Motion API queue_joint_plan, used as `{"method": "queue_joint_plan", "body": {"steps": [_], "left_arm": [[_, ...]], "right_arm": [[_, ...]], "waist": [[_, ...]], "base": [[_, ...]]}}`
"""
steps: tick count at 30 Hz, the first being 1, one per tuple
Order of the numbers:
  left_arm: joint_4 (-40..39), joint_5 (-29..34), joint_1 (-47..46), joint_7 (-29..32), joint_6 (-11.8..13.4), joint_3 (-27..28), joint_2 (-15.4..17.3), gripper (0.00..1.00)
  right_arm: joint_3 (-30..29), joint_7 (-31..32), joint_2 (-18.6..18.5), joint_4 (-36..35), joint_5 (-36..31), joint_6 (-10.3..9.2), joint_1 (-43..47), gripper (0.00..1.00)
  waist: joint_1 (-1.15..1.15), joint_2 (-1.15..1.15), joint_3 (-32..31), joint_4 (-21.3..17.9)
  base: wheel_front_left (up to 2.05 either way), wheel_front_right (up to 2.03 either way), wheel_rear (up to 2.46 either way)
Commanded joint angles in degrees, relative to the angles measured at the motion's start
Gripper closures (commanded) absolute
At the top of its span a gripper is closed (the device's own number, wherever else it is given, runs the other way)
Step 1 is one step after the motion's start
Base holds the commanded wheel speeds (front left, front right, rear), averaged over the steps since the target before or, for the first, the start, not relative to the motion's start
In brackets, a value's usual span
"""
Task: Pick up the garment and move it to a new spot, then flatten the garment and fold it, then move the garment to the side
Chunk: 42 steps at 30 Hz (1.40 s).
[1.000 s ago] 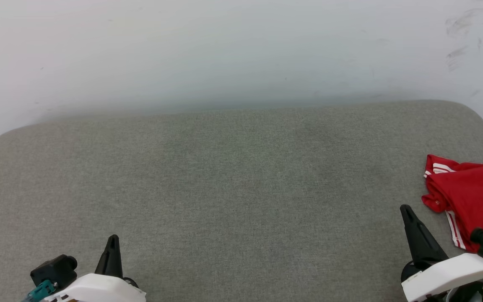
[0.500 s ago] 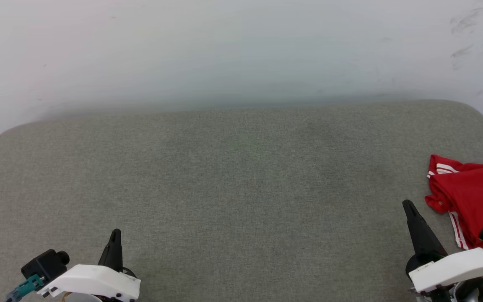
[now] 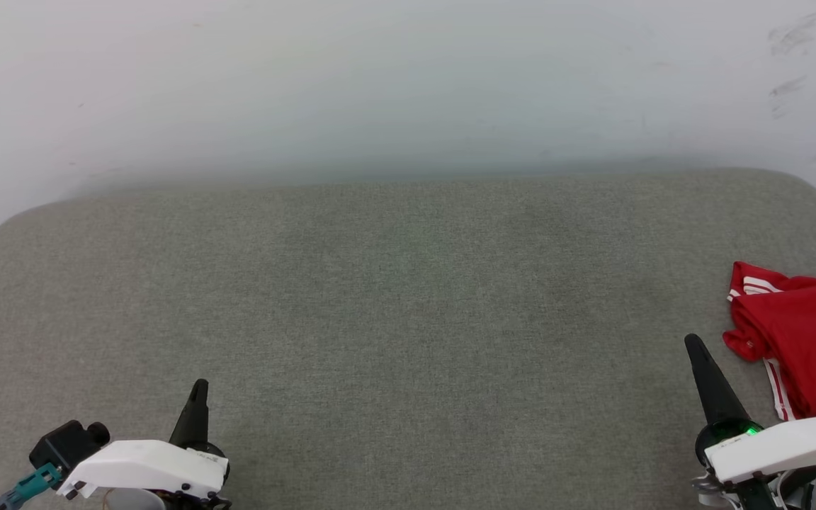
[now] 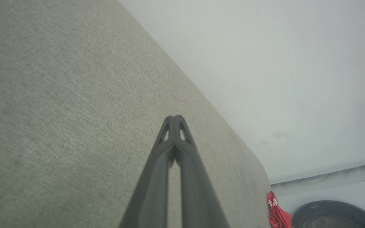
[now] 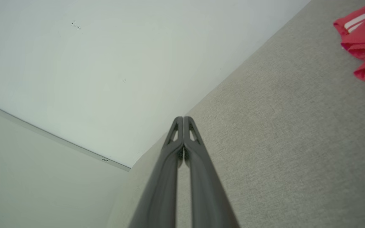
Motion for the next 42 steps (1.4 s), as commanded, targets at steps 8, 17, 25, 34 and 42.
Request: {"method": "queue_joint_plan", "body": {"steps": [8, 17, 25, 34, 42], "left_arm": [[0.4, -4.7, -2.1, 1.3, -2.2, 2.1, -1.1, 1.00], [1.5, -10.4, -3.1, 3.1, -4.6, 4.3, -2.7, 1.00], [2.2, -13.8, -3.6, 4.1, -6.0, 5.6, -3.7, 1.00], [2.9, -17.4, -4.2, 5.3, -7.6, 7.0, -4.7, 1.00], [3.5, -20.3, -4.7, 6.3, -8.8, 8.2, -5.7, 1.00]], "right_arm": [[-0.5, 0.2, -0.2, 1.1, 6.1, 0.00, -2.3, 1.00], [-1.0, 0.3, -0.1, 3.0, 13.3, -0.01, -3.2, 1.00], [-1.4, 0.4, -0.1, 4.2, 17.7, -0.01, -3.8, 1.00], [-1.7, 0.5, 0.0, 5.5, 22.3, -0.01, -4.4, 1.00], [-2.0, 0.6, 0.1, 6.4, 26.0, -0.01, -5.0, 1.00]], "waist": [[0.00, 0.00, 0.2, 0.3], [0.00, 0.00, 0.4, 0.7], [0.00, 0.00, 0.6, 1.0], [0.00, 0.00, 0.8, 1.3], [0.00, 0.00, 0.9, 1.6]], "base": [[0.00, 0.00, 0.00], [0.00, 0.00, 0.00], [0.00, 0.00, 0.00], [0.00, 0.00, 0.00], [0.00, 0.00, 0.00]]}}
